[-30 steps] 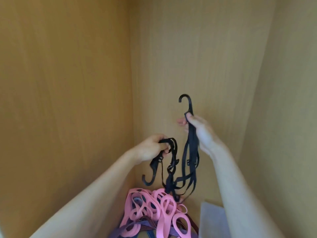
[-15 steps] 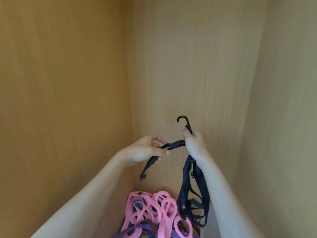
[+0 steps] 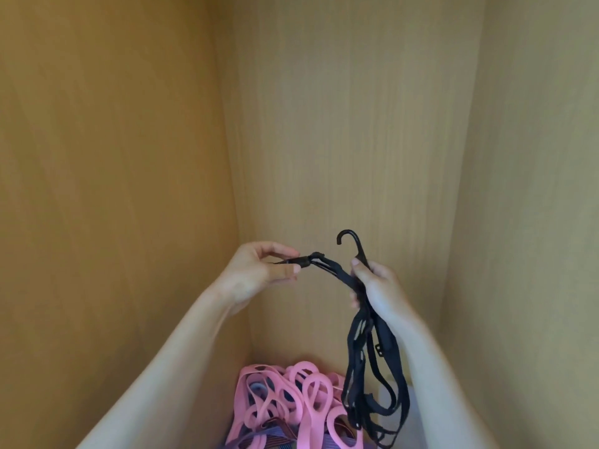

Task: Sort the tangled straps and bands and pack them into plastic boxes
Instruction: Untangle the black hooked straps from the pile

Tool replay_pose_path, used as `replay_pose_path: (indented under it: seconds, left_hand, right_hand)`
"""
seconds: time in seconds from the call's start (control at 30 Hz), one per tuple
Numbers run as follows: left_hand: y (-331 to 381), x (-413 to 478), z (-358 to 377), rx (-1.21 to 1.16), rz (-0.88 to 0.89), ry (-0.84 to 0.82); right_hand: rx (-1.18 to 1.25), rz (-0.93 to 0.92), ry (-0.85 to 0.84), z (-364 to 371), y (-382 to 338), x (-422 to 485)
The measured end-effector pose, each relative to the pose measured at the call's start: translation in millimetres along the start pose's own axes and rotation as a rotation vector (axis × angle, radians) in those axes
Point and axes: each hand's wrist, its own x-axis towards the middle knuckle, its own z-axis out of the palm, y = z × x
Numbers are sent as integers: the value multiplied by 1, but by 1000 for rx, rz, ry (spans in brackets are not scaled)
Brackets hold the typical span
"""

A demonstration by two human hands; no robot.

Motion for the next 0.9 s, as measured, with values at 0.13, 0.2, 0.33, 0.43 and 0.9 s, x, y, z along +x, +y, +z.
replay_pose_path:
  seconds: [0.13,0.2,0.33,0.43,0.9]
  left_hand:
    - [-2,0,6,76,61,55]
    - [-6,0,10,51,66,31]
    - [-13,2,22,-44,71,-37]
    - [-16,4,25,-37,62,-34]
    - [-15,6,40,-43,44,35]
  right_hand:
    - [59,-36,11,3,-9,-5]
    - [115,-42,-4,8,-15,-10]
    - [129,-79,-186,32,-19,-20]
    - [238,-71,-248,45,-15,-22]
    - [21,-200,-249,51,9,-19]
